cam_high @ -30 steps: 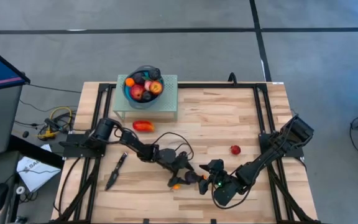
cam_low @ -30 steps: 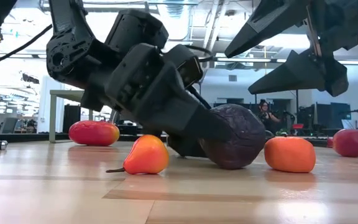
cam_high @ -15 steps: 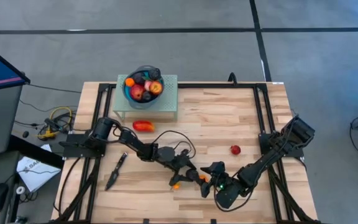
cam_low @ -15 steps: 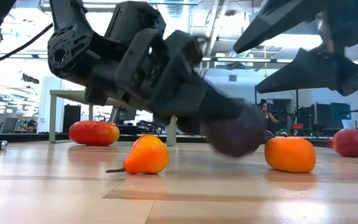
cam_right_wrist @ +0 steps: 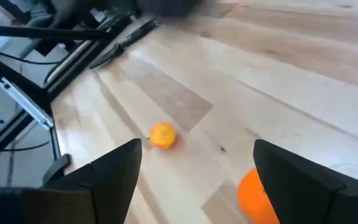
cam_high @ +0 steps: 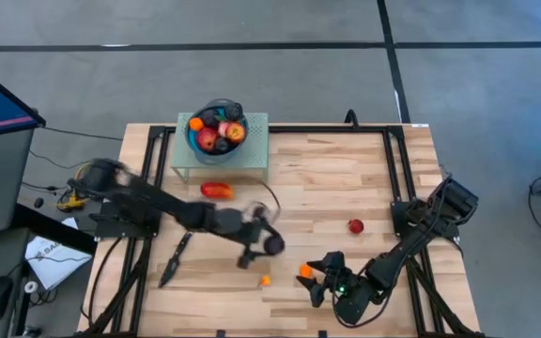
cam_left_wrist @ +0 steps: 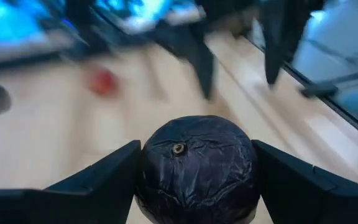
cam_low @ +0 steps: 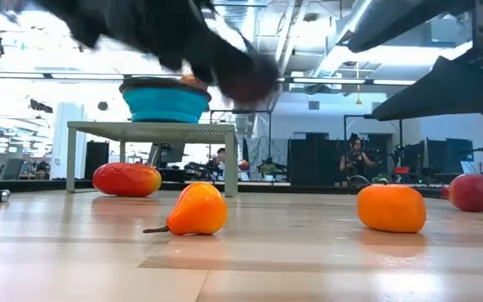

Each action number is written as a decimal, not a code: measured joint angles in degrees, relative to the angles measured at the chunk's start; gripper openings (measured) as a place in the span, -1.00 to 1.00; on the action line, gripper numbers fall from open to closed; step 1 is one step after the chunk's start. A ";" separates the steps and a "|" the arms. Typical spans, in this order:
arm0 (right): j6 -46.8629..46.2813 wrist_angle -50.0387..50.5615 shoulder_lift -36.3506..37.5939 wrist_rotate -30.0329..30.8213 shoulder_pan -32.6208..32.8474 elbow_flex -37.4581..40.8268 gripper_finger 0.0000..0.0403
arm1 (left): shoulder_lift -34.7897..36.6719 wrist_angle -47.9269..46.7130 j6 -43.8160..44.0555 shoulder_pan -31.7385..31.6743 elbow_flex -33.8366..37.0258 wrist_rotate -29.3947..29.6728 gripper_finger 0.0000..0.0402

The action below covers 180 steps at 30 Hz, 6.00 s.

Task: Pick & Place Fruit
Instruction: Put the violet plum into the blue strainer bowl on the shelf, then put the red pomegranate into the blue strainer bowl on the shelf

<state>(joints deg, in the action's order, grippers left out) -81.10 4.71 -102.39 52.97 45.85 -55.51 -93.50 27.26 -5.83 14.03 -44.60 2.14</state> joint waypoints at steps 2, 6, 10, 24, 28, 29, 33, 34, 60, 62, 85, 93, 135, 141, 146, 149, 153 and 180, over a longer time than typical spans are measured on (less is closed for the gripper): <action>0.00 0.81 0.00 0.24 -0.51 -0.01 0.50 | 10.31 -7.30 -3.08 0.47 1.04 6.02 0.41; 1.78 1.09 0.00 2.63 -2.56 0.00 0.50 | 29.49 -23.08 -5.37 0.48 1.27 21.21 0.43; 6.63 -0.03 0.00 2.65 -5.06 0.00 0.50 | 43.94 -31.02 -5.96 -3.79 1.16 33.92 0.43; 22.54 -11.94 0.00 1.03 -11.58 0.00 0.50 | 40.51 -31.55 -9.30 -41.49 1.07 18.42 0.42; 25.34 -14.72 0.00 0.87 -12.36 0.00 0.50 | 35.78 -30.24 -8.71 -46.96 1.07 14.96 0.44; 25.64 -14.91 0.00 0.85 -12.37 0.00 0.50 | 35.17 -30.03 -8.64 -47.78 1.07 14.10 0.46; 25.97 -14.89 0.00 0.83 -12.50 0.00 0.50 | 34.16 -29.38 -8.43 -49.11 1.07 12.90 0.62; 26.11 -14.88 0.00 0.79 -12.59 0.00 0.50 | 34.27 -29.37 -8.45 -49.10 1.07 12.89 0.67; 29.25 44.78 32.96 -30.91 -16.86 8.06 0.50 | 38.37 -28.25 -4.31 -4.17 8.99 22.19 0.66; 27.13 45.31 31.89 -31.03 -16.87 10.60 0.50 | 36.03 -26.89 -2.75 -2.52 9.54 22.53 0.65; 43.17 46.31 16.99 -50.07 -32.94 12.62 0.36 | 32.16 -24.78 4.71 1.91 9.75 21.79 0.53; 40.40 44.63 15.72 -48.53 -31.30 12.66 -0.10 | 32.16 -24.84 4.86 2.54 9.75 21.37 0.51; 95.19 -22.12 -19.04 10.82 -26.05 -23.30 0.04 | 21.76 -19.43 37.57 -5.08 8.83 16.89 0.64; 98.03 -24.22 -19.08 10.80 -26.10 -23.28 0.03 | 21.76 -17.94 34.41 -5.06 8.83 17.20 0.49; 98.23 -24.76 -19.08 10.51 -26.03 -23.28 -0.01 | 21.78 -14.98 33.85 -5.10 8.83 17.60 0.33; 98.20 -24.76 -19.08 10.36 -26.05 -23.28 0.02 | 21.78 -14.93 33.30 -5.08 8.83 17.55 0.22; 98.20 -24.83 -19.10 10.35 -26.09 -23.26 0.07 | 21.78 -14.95 33.33 -5.06 8.81 17.09 0.07; 98.20 -26.51 -19.10 10.51 -26.05 -23.23 0.05 | 21.78 -16.66 32.90 -5.43 8.83 14.40 0.18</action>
<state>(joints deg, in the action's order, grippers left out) 17.10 -21.80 -121.49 63.48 19.79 -78.74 -71.72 10.61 27.06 8.60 -35.77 16.54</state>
